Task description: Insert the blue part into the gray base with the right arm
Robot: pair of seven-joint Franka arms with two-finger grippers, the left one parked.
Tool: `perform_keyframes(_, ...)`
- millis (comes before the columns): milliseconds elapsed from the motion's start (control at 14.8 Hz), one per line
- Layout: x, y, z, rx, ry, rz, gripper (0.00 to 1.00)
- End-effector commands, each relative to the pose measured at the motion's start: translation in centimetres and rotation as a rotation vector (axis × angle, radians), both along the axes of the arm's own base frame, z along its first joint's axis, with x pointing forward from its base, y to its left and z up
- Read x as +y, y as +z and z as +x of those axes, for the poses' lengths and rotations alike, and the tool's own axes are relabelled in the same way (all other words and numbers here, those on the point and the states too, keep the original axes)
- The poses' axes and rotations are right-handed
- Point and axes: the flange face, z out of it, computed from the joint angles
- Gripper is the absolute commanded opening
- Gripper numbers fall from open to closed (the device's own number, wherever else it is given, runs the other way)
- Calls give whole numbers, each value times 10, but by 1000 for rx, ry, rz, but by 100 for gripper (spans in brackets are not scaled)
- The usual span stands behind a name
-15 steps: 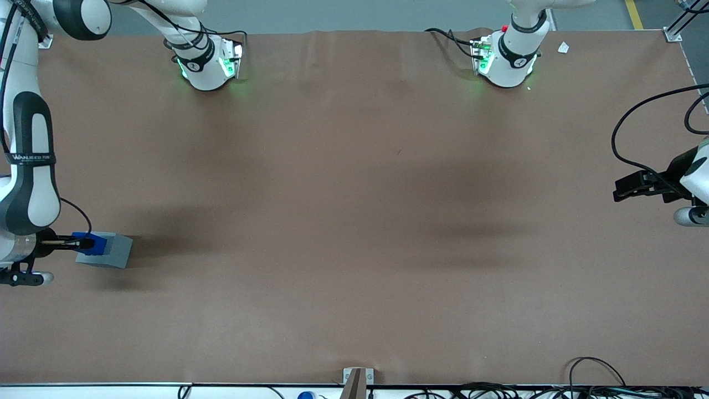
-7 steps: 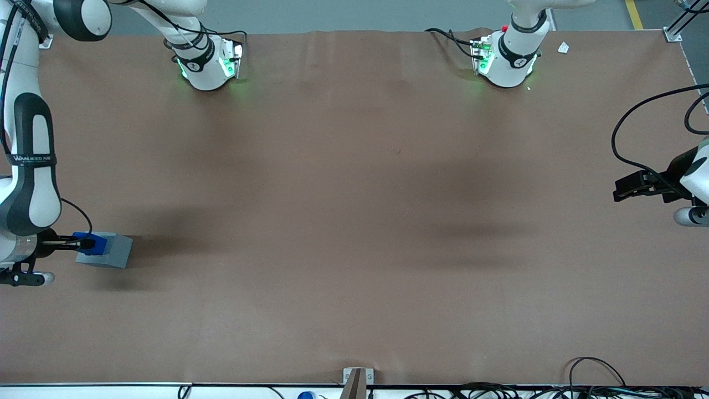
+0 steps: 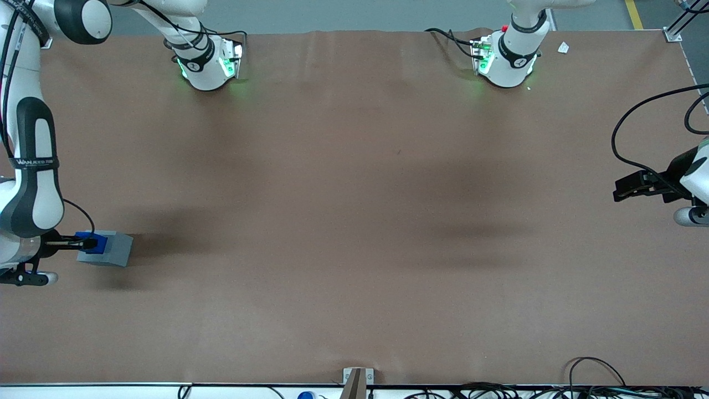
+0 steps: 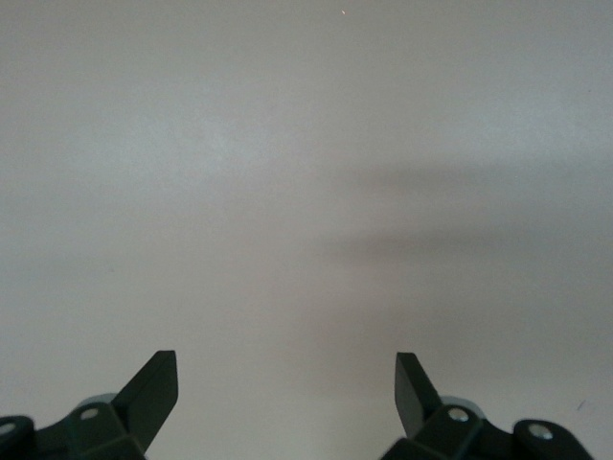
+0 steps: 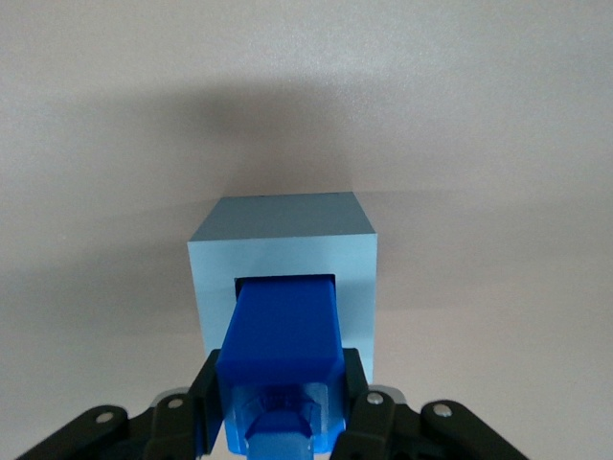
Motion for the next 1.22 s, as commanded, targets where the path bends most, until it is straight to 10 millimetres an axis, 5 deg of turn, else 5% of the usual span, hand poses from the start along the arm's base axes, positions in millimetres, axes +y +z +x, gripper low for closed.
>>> perform_keyframes(0, -3, -2, 2, 5, 6, -6, 23)
perform_keyframes(68, 0, -2, 3, 6, 12, -10, 53)
perform_keyframes(135, -1, -1, 3, 5, 12, -8, 99)
perform_keyframes(473, 10, 7, 3, 36, 24, -4, 100)
perform_keyframes(675, 19, 42, 9, 62, 40, -6, 100)
perform_keyframes(878, 57, 101, 19, 84, 104, -63, 100)
perform_keyframes(1013, 63, 137, 18, 32, 116, -63, 100)
perform_keyframes(1148, 72, 198, 9, -59, 132, -52, 100)
